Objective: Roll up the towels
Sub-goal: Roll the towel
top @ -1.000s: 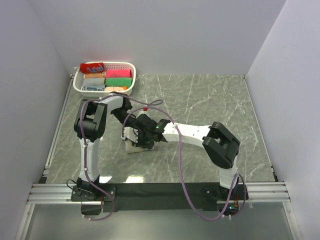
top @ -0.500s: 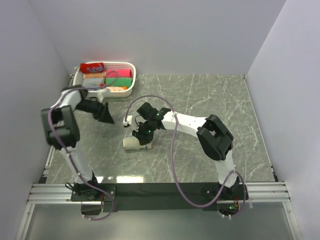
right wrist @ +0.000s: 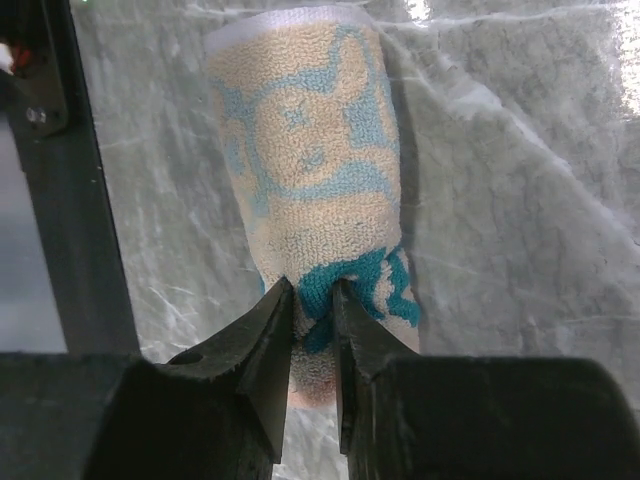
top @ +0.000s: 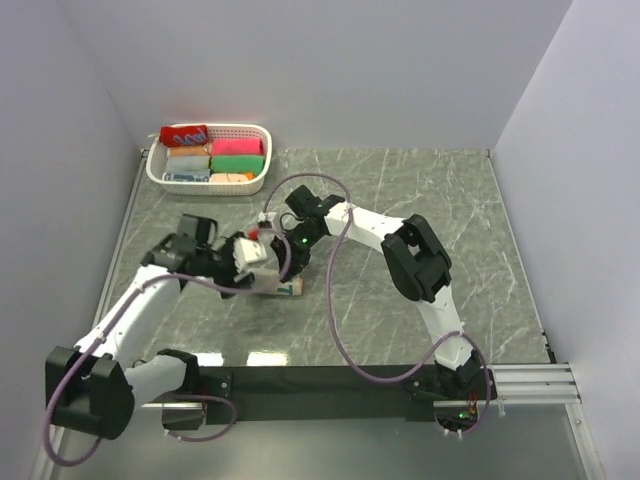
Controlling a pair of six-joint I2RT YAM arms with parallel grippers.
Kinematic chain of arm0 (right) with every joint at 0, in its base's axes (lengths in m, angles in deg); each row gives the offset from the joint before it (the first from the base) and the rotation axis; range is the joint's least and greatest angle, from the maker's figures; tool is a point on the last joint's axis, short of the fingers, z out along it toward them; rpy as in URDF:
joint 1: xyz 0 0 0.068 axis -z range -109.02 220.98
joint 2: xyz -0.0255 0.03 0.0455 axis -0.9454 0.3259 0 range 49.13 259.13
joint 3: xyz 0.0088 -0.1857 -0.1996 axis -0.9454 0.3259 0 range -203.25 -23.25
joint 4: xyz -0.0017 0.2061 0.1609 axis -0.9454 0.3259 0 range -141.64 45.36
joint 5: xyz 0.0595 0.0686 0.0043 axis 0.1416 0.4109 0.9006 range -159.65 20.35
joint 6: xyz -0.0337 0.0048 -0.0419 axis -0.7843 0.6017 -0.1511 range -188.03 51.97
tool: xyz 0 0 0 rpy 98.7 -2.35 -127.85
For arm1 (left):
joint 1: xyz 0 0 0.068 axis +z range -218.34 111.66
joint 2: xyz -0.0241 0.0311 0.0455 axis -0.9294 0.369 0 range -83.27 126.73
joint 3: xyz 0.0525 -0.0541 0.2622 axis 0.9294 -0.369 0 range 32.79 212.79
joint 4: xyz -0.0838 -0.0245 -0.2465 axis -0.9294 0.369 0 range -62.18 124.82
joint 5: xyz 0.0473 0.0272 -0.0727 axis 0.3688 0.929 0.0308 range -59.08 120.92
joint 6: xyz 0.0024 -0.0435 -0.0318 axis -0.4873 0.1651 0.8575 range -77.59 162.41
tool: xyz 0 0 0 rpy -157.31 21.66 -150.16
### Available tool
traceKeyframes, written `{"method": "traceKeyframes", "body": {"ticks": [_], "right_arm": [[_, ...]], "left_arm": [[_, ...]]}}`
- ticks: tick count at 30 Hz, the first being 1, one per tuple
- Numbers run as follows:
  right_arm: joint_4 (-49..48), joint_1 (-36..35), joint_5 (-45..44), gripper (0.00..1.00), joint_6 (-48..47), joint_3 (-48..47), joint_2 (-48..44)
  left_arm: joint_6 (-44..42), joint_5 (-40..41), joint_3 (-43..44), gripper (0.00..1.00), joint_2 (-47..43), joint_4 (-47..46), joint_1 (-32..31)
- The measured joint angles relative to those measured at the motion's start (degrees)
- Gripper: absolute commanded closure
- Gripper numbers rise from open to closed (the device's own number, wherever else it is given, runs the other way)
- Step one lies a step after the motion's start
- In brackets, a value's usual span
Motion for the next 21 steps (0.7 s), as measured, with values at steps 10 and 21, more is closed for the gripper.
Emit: {"method": "traceKeyframes", "body": {"ticks": [10,21], "right_arm": [[1.75,1.05,2.93,0.74,1.75,-2.21,2.12],[2.58,2.21,5.73,0.74,2.38,-3.56,3.91]], "left_arm": [[-1.70,12.96,-5.40,0.23,4.39,-11.89,-18.62],[-4.70,15.37,-5.03,0.34,15.67,-17.29,-22.03]]}}
